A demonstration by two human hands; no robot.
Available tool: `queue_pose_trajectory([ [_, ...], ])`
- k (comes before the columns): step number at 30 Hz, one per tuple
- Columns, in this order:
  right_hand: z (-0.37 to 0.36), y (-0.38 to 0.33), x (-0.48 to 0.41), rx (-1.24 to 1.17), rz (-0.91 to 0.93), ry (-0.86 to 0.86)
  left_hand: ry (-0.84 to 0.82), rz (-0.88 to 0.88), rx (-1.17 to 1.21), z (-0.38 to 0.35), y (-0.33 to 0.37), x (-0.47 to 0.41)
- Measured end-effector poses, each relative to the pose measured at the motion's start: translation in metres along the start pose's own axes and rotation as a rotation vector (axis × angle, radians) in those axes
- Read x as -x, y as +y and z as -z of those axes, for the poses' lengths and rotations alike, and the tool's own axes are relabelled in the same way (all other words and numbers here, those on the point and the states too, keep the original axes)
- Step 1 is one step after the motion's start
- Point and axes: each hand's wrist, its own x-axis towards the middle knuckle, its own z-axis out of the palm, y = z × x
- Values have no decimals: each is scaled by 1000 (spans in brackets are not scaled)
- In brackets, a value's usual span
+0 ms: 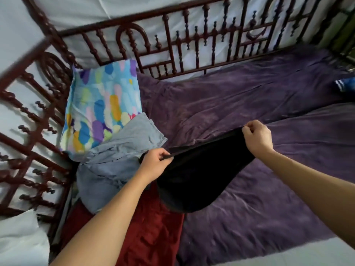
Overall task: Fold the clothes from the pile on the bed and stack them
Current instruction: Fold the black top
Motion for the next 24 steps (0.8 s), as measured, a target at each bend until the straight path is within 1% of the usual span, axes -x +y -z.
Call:
queue_pose_trajectory([
  [2,23,45,17,112,-19,-44,-95,10,-72,-42,-3,22],
  [4,37,96,38,265,-67,-129,-182,35,-175,-87,-13,46],
  [6,42,148,59,435,-122,-262,-258,61,-230,-129,-28,67],
  [8,42,191,79,547,-201,-434,-320,93,-269,-162,-40,83],
  [10,38,220,94,597,-281,-568,-400,152,-274,-182,-50,93],
  [13,27,232,104,654,-320,-679,-501,225,-258,-188,-63,91],
  [15,16,223,102,678,-309,-705,-474,248,-276,-179,-74,82],
  [17,-1,207,93,678,-225,-716,-381,266,-298,-162,-84,67],
  [20,-42,168,73,662,-30,-746,-257,320,-327,-128,-102,36],
  [24,-132,94,53,596,217,-831,-124,418,-302,-80,-143,-19],
])
